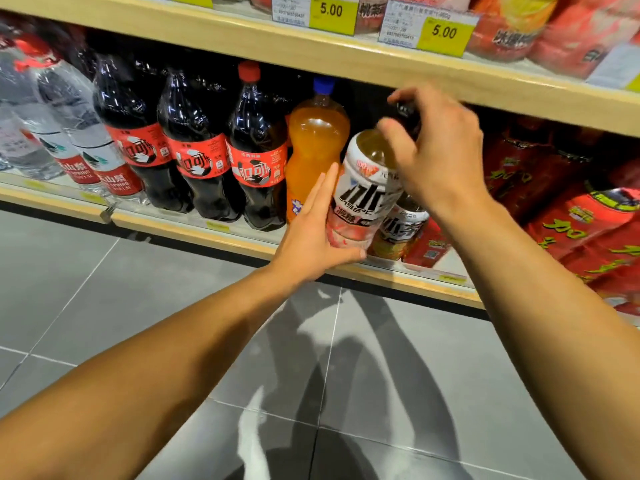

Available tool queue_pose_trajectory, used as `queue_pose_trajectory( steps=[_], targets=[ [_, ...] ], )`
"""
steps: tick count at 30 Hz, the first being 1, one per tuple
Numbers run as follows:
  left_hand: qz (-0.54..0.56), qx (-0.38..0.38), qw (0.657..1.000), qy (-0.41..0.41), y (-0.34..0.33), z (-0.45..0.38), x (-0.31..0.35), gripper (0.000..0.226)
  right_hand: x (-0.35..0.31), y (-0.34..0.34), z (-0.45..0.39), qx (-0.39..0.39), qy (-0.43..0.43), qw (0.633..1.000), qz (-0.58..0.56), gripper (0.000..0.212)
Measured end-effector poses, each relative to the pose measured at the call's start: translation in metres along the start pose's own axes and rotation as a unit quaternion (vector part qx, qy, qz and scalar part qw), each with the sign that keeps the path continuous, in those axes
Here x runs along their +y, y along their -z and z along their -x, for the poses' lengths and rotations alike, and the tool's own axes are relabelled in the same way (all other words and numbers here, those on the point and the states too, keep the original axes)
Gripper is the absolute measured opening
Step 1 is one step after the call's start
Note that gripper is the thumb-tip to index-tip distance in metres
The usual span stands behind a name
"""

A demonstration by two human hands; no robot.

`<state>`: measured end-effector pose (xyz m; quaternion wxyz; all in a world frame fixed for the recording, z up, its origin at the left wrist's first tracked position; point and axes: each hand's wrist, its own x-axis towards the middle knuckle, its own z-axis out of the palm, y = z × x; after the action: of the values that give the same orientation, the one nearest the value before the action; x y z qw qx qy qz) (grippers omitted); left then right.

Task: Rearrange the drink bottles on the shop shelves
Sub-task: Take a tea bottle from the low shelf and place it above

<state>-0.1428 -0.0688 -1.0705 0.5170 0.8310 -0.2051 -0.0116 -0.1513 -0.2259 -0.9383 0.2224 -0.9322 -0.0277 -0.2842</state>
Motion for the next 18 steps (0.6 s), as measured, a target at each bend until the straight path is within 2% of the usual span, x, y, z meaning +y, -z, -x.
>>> queue_pose_trajectory(
  steps=[3,8,11,14,16,18],
  targets=[
    [0.049,0.012,0.999,0.003,-0.002,0.009,0.013,0.125,-0.017,0.019,0.001,0.008,-0.028,1.000,-0.008,0.033],
    [0.089,0.050,0.995,-0.017,-0.001,0.019,0.034,0.111,-0.025,0.030,0.007,0.065,-0.068,0.991,-0.091,0.038],
    [0.095,0.083,0.992,-0.015,0.001,0.018,0.045,0.107,-0.025,0.035,0.016,0.039,-0.076,0.981,-0.173,0.066],
    [0.090,0.113,0.990,-0.004,0.001,0.011,0.056,0.112,-0.026,0.030,0.032,-0.018,-0.055,0.983,-0.175,0.105],
    [0.092,0.115,0.989,-0.007,-0.003,0.007,0.064,0.118,-0.028,0.026,0.039,-0.006,-0.057,0.986,-0.154,0.116],
    [0.092,0.112,0.989,-0.015,-0.008,0.004,0.071,0.120,-0.028,0.027,0.042,0.033,-0.066,0.987,-0.145,0.115]
  ],
)
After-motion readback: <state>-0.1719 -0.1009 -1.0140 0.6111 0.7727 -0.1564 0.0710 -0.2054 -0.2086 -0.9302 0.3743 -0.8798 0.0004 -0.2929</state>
